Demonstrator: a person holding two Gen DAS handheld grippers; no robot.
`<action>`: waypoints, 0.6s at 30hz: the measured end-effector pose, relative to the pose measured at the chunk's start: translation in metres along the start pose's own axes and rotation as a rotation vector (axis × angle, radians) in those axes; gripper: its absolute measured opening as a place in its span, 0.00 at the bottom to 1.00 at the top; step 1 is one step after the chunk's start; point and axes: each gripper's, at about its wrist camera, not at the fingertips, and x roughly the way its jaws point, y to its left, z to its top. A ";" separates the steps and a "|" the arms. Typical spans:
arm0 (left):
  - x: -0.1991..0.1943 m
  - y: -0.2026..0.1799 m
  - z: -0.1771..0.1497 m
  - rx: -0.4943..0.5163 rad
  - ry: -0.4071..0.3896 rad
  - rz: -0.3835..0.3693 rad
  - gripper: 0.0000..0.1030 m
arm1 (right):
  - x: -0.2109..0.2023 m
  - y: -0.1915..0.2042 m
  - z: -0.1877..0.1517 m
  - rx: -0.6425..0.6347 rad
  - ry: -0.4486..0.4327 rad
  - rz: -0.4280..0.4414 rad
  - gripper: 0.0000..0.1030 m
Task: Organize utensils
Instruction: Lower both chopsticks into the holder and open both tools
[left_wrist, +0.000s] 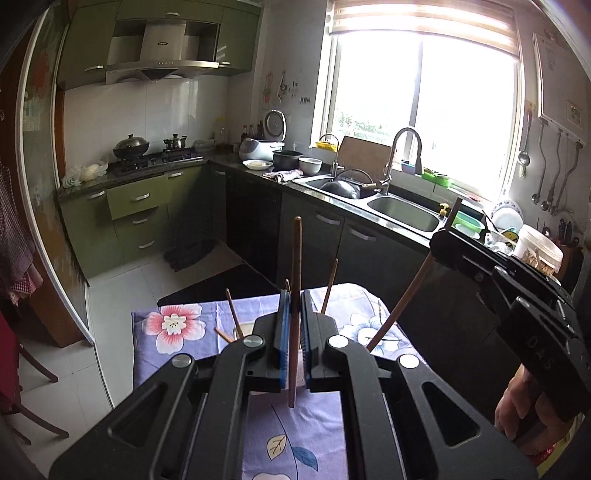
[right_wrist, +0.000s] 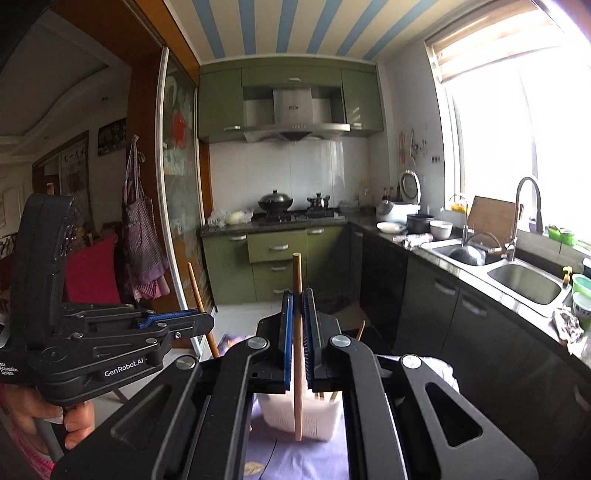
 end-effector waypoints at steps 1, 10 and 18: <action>0.002 0.000 0.006 0.000 -0.007 -0.003 0.06 | 0.002 -0.002 0.007 -0.002 -0.014 -0.004 0.06; 0.027 -0.010 0.056 0.043 -0.107 0.046 0.06 | 0.045 -0.025 0.050 -0.014 -0.077 -0.028 0.06; 0.090 -0.007 0.040 0.054 -0.019 0.091 0.06 | 0.113 -0.050 0.028 0.037 0.016 -0.008 0.06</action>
